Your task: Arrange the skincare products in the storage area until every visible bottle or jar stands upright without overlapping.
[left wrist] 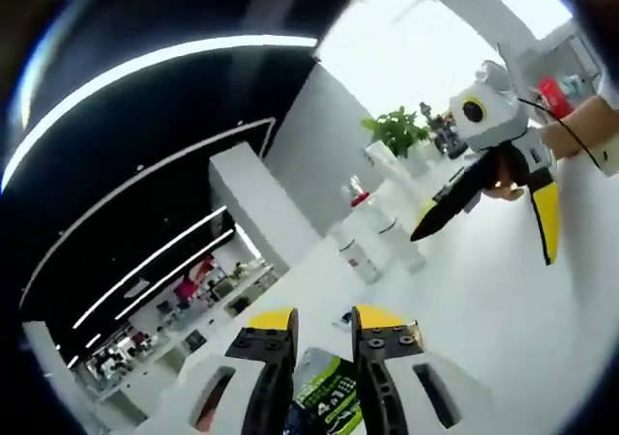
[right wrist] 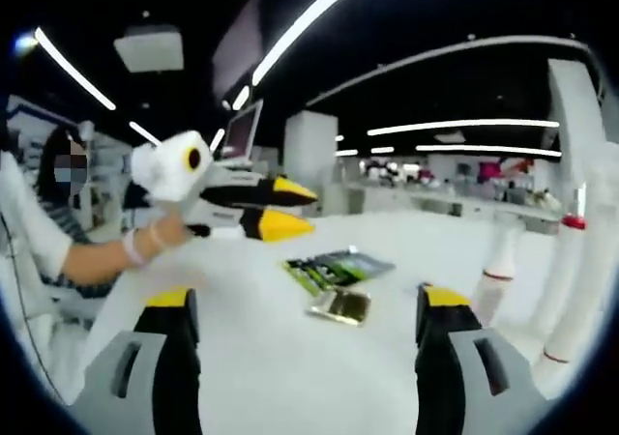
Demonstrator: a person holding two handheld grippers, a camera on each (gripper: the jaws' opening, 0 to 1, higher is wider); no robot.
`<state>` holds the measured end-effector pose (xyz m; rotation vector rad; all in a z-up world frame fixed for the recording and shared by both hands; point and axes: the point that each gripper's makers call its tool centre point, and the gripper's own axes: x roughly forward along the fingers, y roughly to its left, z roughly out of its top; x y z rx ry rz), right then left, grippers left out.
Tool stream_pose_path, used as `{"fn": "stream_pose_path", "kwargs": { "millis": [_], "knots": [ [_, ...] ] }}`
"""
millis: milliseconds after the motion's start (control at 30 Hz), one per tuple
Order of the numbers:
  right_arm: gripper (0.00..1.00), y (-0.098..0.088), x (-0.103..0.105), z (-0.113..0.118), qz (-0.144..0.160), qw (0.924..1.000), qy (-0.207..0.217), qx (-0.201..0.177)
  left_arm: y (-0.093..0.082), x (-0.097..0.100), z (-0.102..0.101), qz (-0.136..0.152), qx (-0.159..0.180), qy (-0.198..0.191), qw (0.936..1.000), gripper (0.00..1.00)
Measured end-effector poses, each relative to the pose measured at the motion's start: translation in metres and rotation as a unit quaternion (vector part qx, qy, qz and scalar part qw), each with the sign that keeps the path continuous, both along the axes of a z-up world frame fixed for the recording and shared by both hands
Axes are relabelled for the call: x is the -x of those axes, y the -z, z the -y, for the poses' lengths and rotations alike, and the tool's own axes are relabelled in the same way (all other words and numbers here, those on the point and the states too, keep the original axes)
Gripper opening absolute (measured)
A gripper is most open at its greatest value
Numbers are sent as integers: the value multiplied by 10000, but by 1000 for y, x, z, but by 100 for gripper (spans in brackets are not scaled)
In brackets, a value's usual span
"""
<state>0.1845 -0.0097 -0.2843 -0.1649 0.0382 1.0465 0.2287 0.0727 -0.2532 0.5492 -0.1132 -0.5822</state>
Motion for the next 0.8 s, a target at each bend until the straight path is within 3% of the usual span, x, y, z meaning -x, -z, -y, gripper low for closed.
{"fn": "stream_pose_path", "kwargs": {
  "millis": [133,267,533,667,767,800],
  "knots": [
    [88,-1,-3,-8,214,9996,81,152,9,-4,-4,-158,0,-102,9998,22],
    [86,2,-4,-19,78,9998,56,174,18,-8,-8,-215,-190,-361,9989,22],
    [75,21,-26,-33,-91,9974,281,655,20,-17,-20,-503,195,-606,9967,22],
    [73,36,-25,-42,-481,9949,382,800,31,-21,-18,-687,139,-649,9954,22],
    [73,43,-30,-43,-864,9916,671,687,44,-22,-12,-1150,323,-550,9913,21],
    [74,45,-34,-42,-934,9902,789,682,44,-24,-12,-1168,333,-546,9911,21]
  ]
}}
